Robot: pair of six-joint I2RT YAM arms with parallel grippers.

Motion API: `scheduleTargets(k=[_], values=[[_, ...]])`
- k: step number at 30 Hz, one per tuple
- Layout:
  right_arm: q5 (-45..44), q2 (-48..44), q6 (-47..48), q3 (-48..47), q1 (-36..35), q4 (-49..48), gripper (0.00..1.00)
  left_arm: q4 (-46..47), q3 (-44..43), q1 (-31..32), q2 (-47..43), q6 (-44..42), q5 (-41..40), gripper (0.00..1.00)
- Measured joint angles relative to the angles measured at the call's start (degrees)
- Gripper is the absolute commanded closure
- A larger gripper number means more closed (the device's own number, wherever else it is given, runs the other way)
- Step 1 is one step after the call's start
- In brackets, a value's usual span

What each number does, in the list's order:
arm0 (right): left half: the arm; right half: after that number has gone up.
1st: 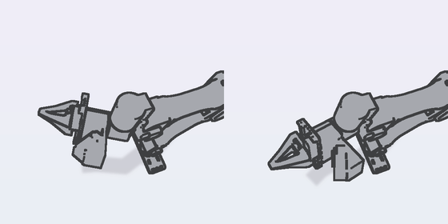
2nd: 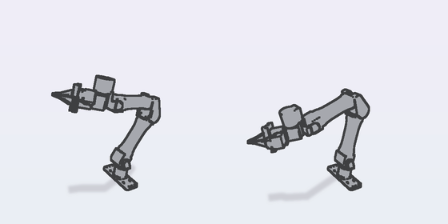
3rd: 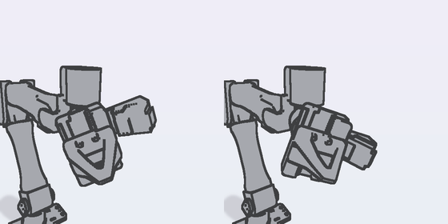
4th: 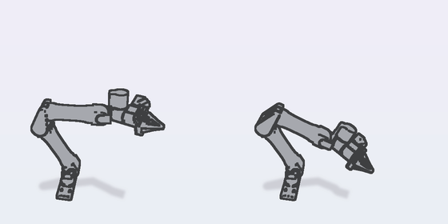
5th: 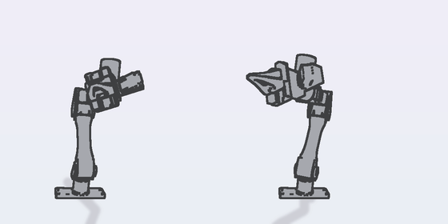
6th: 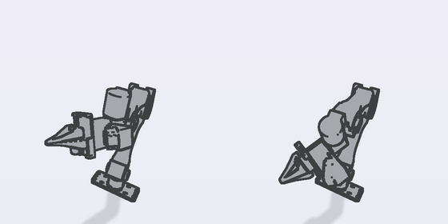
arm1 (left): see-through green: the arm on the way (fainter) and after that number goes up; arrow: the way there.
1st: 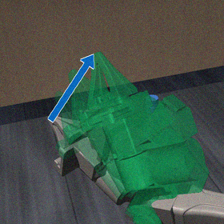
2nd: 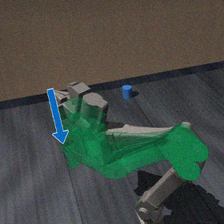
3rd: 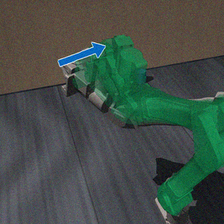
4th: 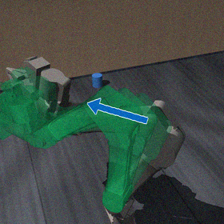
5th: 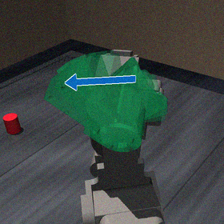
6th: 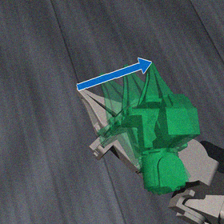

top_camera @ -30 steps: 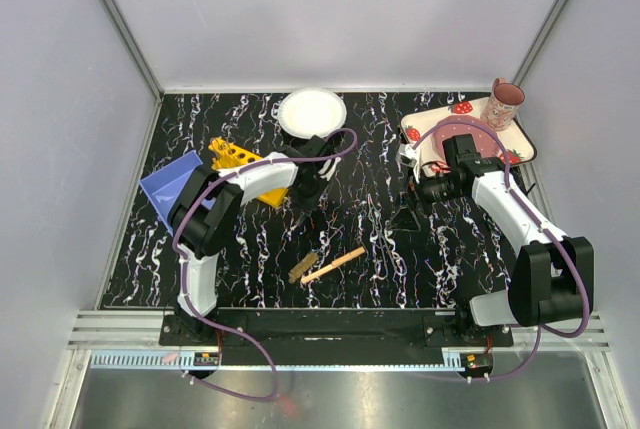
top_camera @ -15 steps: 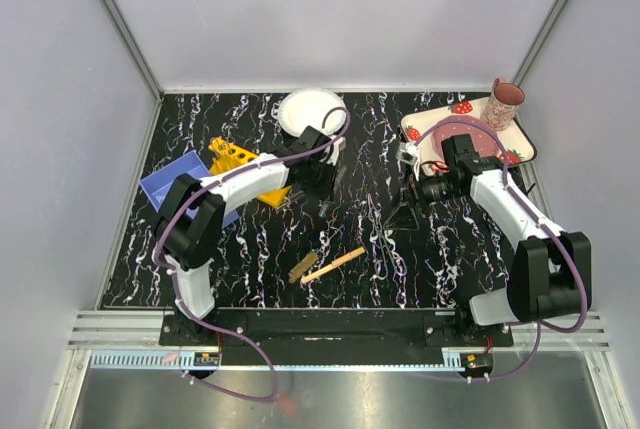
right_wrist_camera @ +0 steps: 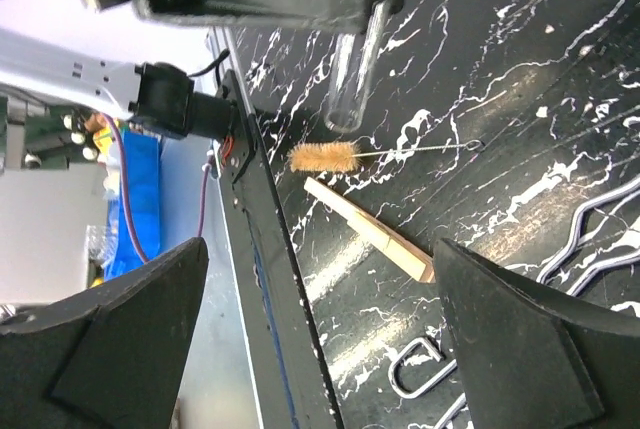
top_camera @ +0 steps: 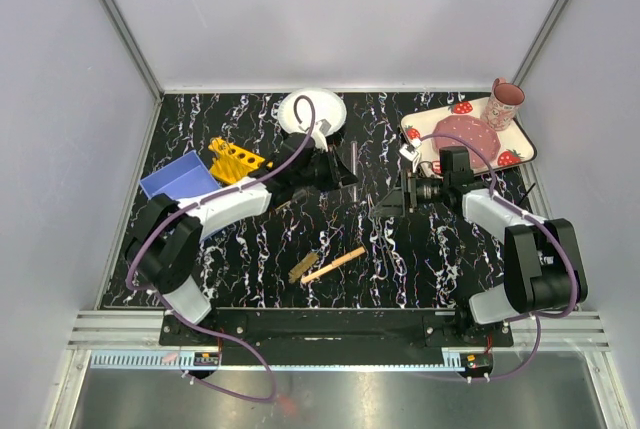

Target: Organize the chemistry lab equipment

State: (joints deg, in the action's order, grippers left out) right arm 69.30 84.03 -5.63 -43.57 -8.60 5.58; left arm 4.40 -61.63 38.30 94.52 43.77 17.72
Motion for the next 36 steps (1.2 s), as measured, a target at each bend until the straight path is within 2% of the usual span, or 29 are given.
scheduleTargets(k=[3,9,13,16,17,21,24,30,32,36], values=[[-2.4,-0.2,-8.0,2.2,0.0,-7.3,0.0,6.0,2.7,1.0,-0.1,6.0,-0.4,0.93],[-3.8,-0.1,-16.5,2.5,0.0,-15.7,0.03,12.2,4.1,3.7,-0.1,13.1,-3.3,0.93],[-3.8,1.1,-19.2,2.5,0.0,-18.0,0.13,14.8,4.1,5.1,0.0,15.5,-4.6,0.93],[-3.8,2.4,-20.4,2.5,0.0,-18.3,0.3,15.6,4.1,5.7,0.1,16.5,-5.4,0.93],[-3.8,2.7,-20.8,2.5,0.0,-18.3,0.38,15.7,4.1,5.9,0.1,16.7,-5.7,0.93],[-3.7,3.3,-21.9,2.4,0.0,-18.4,0.51,15.8,4.1,6.5,0.3,17.3,-6.9,0.93],[-3.6,3.4,-22.5,2.3,0.0,-18.8,0.55,15.8,4.1,6.7,0.8,17.6,-7.8,0.92],[-3.6,4.3,-23.2,2.0,0.0,-19.3,0.55,15.3,4.0,7.5,1.4,17.6,-8.5,0.92],[-3.6,4.3,-23.4,1.9,0.0,-19.3,0.6,14.9,3.8,7.8,1.4,17.6,-8.9,0.91],[-2.8,4.7,-23.6,1.7,0.0,-19.4,0.76,14.4,3.6,8.2,1.7,17.3,-9.7,0.89]])
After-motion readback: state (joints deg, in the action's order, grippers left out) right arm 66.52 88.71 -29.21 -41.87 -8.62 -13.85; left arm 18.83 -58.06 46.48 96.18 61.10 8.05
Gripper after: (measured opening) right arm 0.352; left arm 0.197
